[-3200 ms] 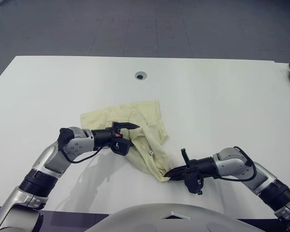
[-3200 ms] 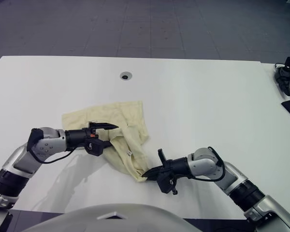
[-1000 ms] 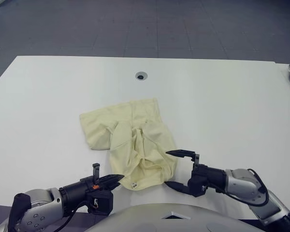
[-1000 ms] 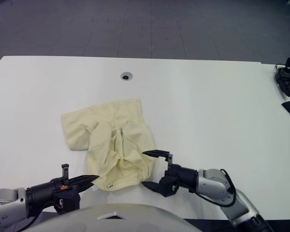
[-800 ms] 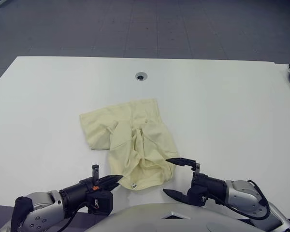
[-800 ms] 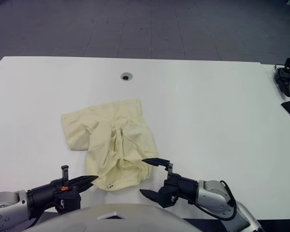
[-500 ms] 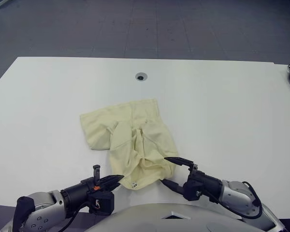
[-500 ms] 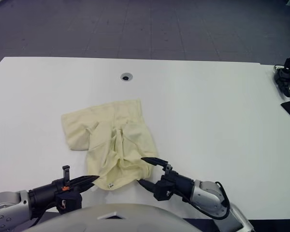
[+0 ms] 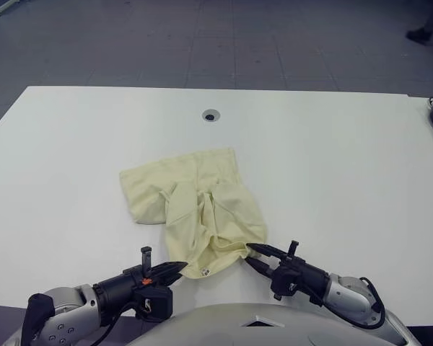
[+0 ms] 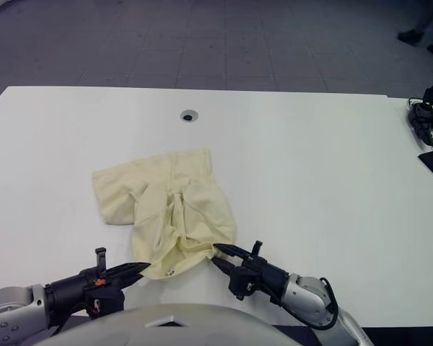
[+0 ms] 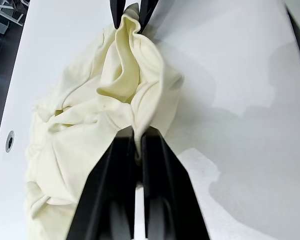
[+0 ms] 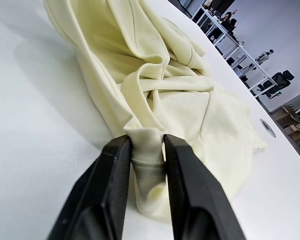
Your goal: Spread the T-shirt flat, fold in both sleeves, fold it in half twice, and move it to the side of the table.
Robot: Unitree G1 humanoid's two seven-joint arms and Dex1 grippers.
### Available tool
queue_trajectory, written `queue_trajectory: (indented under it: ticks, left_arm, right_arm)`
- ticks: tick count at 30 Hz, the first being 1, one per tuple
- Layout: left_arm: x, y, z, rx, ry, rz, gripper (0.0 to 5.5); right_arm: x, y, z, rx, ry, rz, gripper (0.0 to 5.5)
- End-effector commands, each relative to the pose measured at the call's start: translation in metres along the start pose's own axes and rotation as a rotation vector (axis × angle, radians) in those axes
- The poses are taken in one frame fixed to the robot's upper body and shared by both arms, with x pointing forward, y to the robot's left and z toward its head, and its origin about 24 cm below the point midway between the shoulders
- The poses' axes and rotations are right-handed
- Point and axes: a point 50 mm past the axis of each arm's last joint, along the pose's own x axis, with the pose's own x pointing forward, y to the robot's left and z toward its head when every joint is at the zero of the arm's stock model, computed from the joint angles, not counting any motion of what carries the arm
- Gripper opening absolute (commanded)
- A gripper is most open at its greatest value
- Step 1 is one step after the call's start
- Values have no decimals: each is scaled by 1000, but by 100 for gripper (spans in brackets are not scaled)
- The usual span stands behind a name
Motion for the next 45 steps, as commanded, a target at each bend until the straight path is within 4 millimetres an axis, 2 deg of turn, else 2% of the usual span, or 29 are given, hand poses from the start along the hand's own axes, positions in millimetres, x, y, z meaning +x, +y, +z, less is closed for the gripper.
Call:
queue_trajectory:
  ticks: [1,4,6,9,12,17,20,23,26,30,33,35,37,40,42,43,45]
  left_arm:
    - [0,2,-3,18,17,25,0]
    - [0,6,-5,28,23,59,0]
    - [0,12,-7,34,21,90,0]
    - [2,33,-14,68,30,190,0]
    - [4,89,-29,124,62,430,0]
    - [9,187,-27,165,17,764,0]
    - [8,250,-23,217,46,872,0]
    - [10,309,-11,311,95,928,0]
    - [11,358,2,447,213,1007,0]
    - [-5,401,16,663,434,1149,0]
    - [-29,417,30,846,576,1287,0]
    - [-40,421,39,952,624,1356,0]
    - [-40,420,37,1021,643,1354,0]
    - [-23,410,21,1075,629,1255,0]
    - [4,386,-3,1050,563,1099,0]
    - [24,365,-17,960,476,1001,0]
    - [66,296,-45,795,322,745,0]
  right_arm:
    - [-2,-3,-4,11,25,-26,49]
    - [-1,-7,-6,5,26,-49,1]
    - [2,-13,-6,-14,18,-67,1]
    - [7,-36,-7,-77,-1,-125,1]
    - [13,-86,-6,-201,-25,-253,1]
    - [15,-181,10,-429,-62,-473,1]
    - [16,-239,26,-565,-62,-586,1]
    - [16,-297,37,-634,-10,-692,1]
    - [12,-344,58,-701,43,-809,1]
    - [-4,-387,96,-815,80,-984,1]
    - [-19,-402,121,-920,74,-1094,1]
    - [-30,-405,130,-968,61,-1145,1]
    - [-35,-404,129,-988,45,-1156,1]
    - [-34,-396,117,-1004,33,-1100,1]
    - [-25,-379,97,-1011,28,-980,1]
    - [-16,-362,77,-998,35,-860,1]
    - [8,-302,22,-898,39,-543,1]
